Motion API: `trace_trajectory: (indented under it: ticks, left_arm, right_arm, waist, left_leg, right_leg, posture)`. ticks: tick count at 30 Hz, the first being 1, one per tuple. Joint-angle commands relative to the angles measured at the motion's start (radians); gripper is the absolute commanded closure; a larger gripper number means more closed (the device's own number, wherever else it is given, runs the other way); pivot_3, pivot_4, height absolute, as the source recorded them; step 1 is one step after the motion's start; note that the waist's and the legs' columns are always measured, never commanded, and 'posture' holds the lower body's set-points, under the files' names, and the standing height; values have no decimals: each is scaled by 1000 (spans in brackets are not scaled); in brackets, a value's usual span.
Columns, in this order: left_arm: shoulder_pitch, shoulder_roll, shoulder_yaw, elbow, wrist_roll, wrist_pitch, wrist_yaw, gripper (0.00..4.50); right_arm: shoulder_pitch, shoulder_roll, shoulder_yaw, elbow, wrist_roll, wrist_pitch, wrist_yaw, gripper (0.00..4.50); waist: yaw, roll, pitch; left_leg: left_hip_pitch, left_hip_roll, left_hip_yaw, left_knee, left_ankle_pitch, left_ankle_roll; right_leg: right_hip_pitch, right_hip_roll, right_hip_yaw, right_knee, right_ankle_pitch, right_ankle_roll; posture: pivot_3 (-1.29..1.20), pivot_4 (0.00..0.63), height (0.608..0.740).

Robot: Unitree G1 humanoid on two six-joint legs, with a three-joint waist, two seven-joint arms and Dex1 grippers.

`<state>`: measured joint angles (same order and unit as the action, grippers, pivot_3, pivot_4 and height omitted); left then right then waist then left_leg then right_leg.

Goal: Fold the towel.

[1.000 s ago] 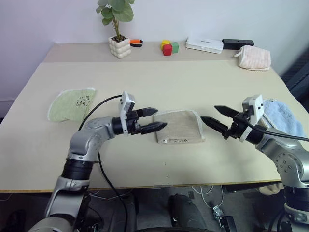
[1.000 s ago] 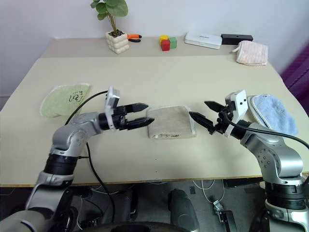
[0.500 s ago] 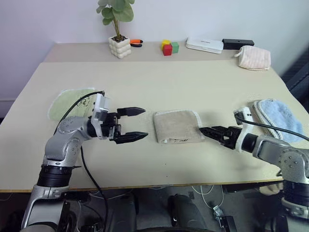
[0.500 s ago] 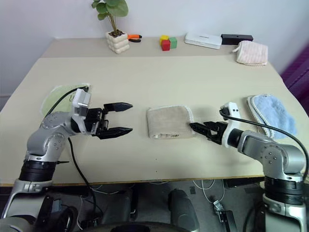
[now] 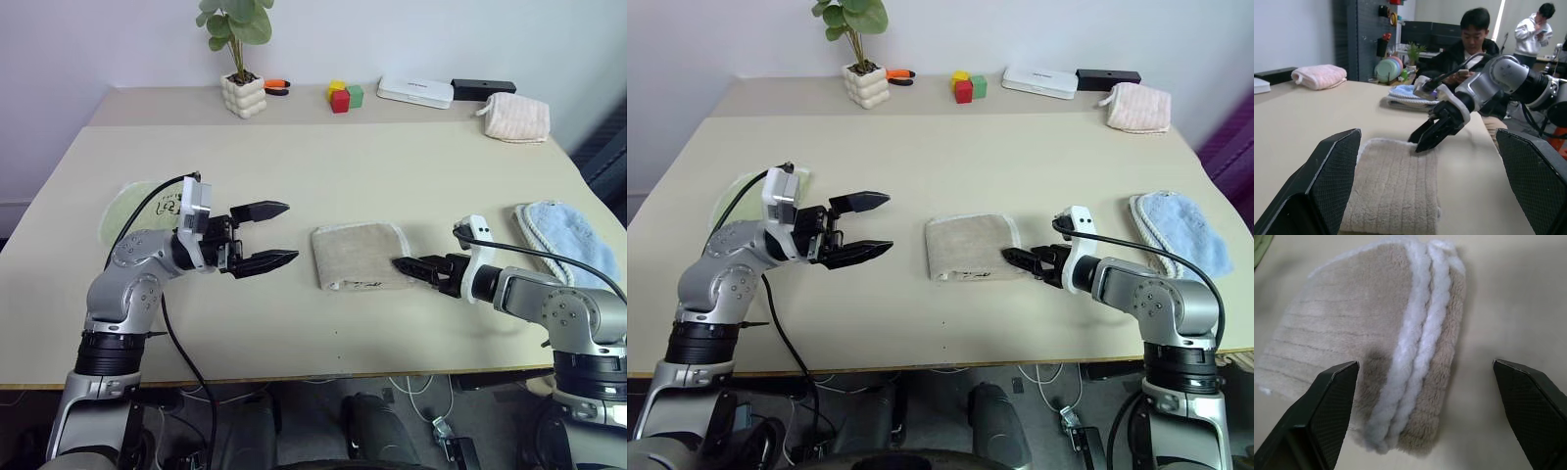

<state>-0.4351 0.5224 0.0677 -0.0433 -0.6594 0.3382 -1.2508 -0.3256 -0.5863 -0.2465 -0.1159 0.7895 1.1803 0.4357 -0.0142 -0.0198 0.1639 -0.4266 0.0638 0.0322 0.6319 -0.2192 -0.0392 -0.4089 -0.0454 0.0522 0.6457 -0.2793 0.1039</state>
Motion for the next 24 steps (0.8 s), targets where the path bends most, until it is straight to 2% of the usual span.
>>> trace_trajectory:
  ticks: [1, 7, 15, 21, 24]
  left_arm:
    - [-1, 3, 32, -34, -27, 4, 17, 0]
    - [-3, -1, 34, -37, -36, 6, 33, 0]
    - [-1, 1, 30, -59, -42, 8, 58, 0]
    - [2, 5, 30, -68, -46, 14, 68, 0]
    - [5, 7, 29, -68, -43, 13, 69, 0]
  right_arm:
    - [-28, 32, -24, 8, 36, 42, -1, 51]
    - [-54, 67, -5, -4, 59, 101, 13, 51]
    - [-62, 122, 23, 22, 35, 88, -1, 51]
    - [-86, 155, 9, 64, 24, 86, -11, 2796]
    - [-92, 160, 3, 79, 21, 85, -12, 4333]
  waist:
    - [0, 0, 0]
    - [-2, 0, 0]
    - [-6, 0, 0]
    - [-4, 0, 0]
    - [-3, 0, 0]
  left_leg:
    - [0, 0, 0, 0, 0, 0]
    - [0, 1, 0, -1, 0, 0]
    - [1, 1, 0, -1, 0, 0]
    - [0, 1, 0, -1, 0, 0]
    - [0, 1, 0, -1, 0, 0]
  right_leg:
    - [0, 0, 0, 0, 0, 0]
    - [0, 1, 0, 0, 0, 1]
    - [0, 1, 0, 1, 0, 1]
    - [0, 2, 0, 1, 1, 1]
    - [0, 1, 0, 1, 1, 1]
  posture:
    - [0, 150, 740]
    - [0, 150, 740]
    - [0, 150, 740]
    - [0, 150, 740]
    - [0, 150, 740]
